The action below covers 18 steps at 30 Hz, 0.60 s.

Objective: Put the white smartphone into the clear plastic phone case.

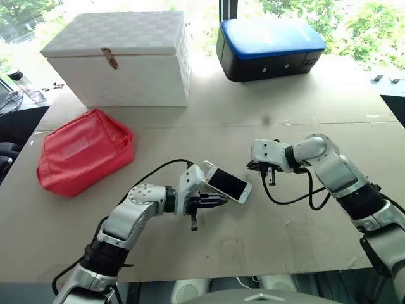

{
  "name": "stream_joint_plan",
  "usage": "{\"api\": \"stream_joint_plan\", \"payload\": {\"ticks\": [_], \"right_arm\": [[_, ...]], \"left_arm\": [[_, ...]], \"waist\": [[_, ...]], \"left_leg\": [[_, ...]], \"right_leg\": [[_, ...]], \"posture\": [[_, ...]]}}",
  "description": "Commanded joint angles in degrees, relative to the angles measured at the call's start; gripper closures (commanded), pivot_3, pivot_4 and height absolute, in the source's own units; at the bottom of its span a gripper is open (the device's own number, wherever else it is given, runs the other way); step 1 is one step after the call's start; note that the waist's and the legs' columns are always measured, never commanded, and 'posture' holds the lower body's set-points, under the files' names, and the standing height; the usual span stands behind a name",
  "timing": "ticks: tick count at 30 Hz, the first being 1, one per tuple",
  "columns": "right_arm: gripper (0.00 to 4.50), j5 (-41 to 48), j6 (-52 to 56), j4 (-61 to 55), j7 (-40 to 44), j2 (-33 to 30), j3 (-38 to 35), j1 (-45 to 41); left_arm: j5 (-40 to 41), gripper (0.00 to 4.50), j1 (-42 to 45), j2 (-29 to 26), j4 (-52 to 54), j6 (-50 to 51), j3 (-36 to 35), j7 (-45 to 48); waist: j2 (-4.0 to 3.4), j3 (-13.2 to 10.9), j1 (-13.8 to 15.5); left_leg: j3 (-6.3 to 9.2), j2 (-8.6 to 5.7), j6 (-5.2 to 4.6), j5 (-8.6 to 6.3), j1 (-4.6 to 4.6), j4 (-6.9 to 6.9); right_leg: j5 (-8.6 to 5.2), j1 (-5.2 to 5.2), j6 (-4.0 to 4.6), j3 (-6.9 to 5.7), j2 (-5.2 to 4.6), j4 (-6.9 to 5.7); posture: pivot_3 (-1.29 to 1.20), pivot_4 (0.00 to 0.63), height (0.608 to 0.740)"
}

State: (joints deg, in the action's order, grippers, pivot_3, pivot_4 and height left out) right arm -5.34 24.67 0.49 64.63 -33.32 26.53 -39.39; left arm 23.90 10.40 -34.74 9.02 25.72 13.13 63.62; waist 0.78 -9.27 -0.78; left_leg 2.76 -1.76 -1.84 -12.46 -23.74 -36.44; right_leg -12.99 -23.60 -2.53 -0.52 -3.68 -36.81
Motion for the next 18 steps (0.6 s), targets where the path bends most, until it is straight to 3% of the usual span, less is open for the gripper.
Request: {"api": "stream_joint_plan", "payload": {"ticks": [1, 9, 18], "right_arm": [[4.5, -0.19, -0.92, -0.91, 0.33, -0.12, -0.65, -1.5], [4.5, -0.26, -1.43, -0.64, 0.89, -0.11, -0.49, -1.38], [4.5, -1.01, -2.52, 0.67, 0.97, -0.24, -0.81, -1.86]], "left_arm": [[-0.13, 4.47, -2.46, -3.08, 1.55, -1.6, -1.4, 2.37], [-7.15, 4.47, -0.57, 2.31, -5.98, -4.9, 0.83, -5.56], [-7.86, 4.47, 1.28, 5.4, -6.53, -4.48, 2.15, -5.43]], "waist": [[0.0, 0.0, -0.03], [-0.07, 0.04, 0.69], [-0.13, 0.07, 1.67]], "left_leg": [[0.0, 0.0, 0.0, 0.0, 0.0, 0.0], [0.03, -0.01, -0.02, 0.01, 0.09, -0.15], [0.08, 0.0, -0.04, 0.0, 0.82, -0.25]], "right_leg": [[0.0, 0.0, 0.0, 0.01, 0.0, 0.0], [0.01, 0.18, 0.0, -0.04, -0.02, 0.0], [-0.08, 0.93, 0.16, -0.09, -0.03, 0.02]], "posture": [[0.0, 0.15, 0.74], [0.0, 0.15, 0.74], [0.0, 0.15, 0.74]]}}
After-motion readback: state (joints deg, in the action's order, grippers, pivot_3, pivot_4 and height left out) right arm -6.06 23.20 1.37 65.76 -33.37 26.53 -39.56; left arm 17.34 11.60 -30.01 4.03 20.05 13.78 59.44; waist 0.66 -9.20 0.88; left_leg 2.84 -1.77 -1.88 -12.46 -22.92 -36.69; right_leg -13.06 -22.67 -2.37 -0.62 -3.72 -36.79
